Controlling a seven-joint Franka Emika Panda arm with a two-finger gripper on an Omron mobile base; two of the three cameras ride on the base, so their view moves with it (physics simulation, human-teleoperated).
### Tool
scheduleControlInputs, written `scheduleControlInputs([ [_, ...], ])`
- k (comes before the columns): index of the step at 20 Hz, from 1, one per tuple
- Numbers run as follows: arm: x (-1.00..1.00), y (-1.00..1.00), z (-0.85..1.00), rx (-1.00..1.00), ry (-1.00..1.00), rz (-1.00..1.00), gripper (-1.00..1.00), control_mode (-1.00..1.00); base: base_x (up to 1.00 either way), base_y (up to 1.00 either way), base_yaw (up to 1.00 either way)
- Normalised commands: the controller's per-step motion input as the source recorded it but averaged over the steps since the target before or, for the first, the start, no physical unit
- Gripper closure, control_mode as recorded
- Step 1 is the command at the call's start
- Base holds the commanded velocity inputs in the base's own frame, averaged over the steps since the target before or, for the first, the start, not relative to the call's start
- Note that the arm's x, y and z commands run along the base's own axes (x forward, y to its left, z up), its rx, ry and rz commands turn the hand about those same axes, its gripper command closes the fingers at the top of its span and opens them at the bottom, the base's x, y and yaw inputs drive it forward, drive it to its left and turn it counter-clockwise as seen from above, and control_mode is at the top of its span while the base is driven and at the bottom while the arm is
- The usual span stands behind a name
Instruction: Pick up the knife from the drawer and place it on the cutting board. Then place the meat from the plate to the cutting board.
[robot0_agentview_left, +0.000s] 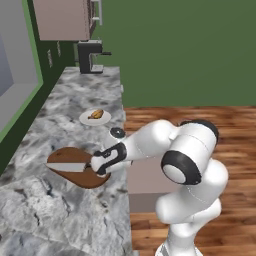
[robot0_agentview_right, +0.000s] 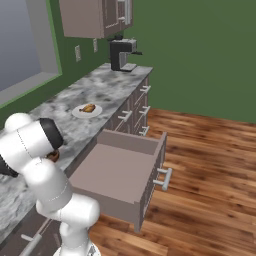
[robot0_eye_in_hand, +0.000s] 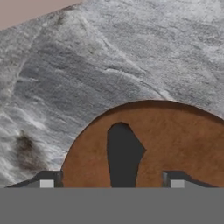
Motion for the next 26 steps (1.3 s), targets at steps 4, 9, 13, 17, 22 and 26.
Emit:
scheduleControlInputs([
  [4,0.02,0.38,0.77,-0.02,0.00,-0.09,-1.00,-1.00,0.00,0.00,0.00],
  [9,-0.02,0.11,0.85,-0.01,0.00,-0.09,-1.00,-1.00,0.00,0.00,0.00],
  [13,-0.21,0.00,0.97,0.00,-0.01,-0.10,-1.00,-1.00,0.00,0.00,0.00],
  [17,-0.31,0.01,1.00,0.00,-0.10,-0.12,-1.00,-1.00,0.00,0.00,0.00],
  [22,-0.56,-0.03,1.00,0.00,-0.21,-0.12,-1.00,-1.00,0.00,0.00,0.00],
  [26,-0.92,-0.11,0.63,0.01,-0.58,0.00,-1.00,-1.00,0.00,0.00,0.00],
])
